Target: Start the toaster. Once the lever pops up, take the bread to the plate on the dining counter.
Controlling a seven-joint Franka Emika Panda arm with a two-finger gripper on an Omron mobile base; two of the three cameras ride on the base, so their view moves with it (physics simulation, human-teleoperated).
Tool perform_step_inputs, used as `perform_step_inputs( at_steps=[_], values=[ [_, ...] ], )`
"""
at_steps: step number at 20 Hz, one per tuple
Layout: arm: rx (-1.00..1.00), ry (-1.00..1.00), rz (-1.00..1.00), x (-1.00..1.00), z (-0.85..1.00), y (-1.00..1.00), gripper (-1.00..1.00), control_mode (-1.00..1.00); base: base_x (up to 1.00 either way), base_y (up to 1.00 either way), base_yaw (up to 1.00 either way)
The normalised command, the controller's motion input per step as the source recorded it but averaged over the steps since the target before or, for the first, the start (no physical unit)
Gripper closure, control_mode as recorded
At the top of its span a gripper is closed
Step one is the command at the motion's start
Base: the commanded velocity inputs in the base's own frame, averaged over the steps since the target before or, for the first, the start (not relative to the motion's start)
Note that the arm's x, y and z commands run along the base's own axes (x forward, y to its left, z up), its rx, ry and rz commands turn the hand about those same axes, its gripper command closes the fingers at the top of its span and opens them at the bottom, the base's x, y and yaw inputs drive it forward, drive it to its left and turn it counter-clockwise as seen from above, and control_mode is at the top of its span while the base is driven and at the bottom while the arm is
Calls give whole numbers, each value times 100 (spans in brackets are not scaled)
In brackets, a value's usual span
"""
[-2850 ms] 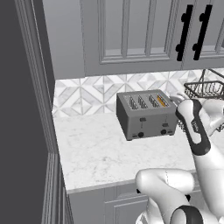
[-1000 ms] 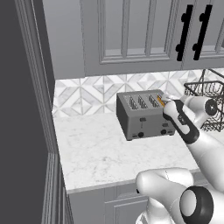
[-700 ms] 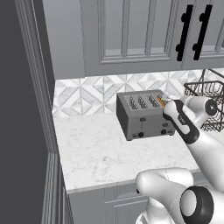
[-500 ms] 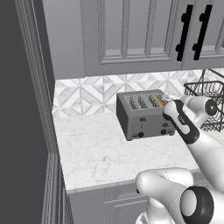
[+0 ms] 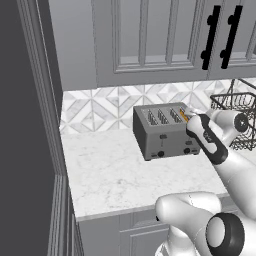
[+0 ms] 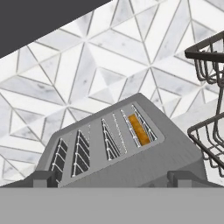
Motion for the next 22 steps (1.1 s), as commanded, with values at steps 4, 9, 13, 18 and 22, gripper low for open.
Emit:
perform_step_inputs(
  at_steps=[4, 9, 13, 18, 22],
  values=[
    [0, 0, 0, 0, 0, 0, -100, -100, 0, 0, 0],
    [0, 0, 0, 0, 0, 0, -100, -100, 0, 0, 0],
    [0, 0, 0, 0, 0, 0, -100, -100, 0, 0, 0],
    [0, 0, 0, 0, 0, 0, -100, -100, 0, 0, 0],
    [0, 0, 0, 0, 0, 0, -100, -100, 0, 0, 0]
  ],
)
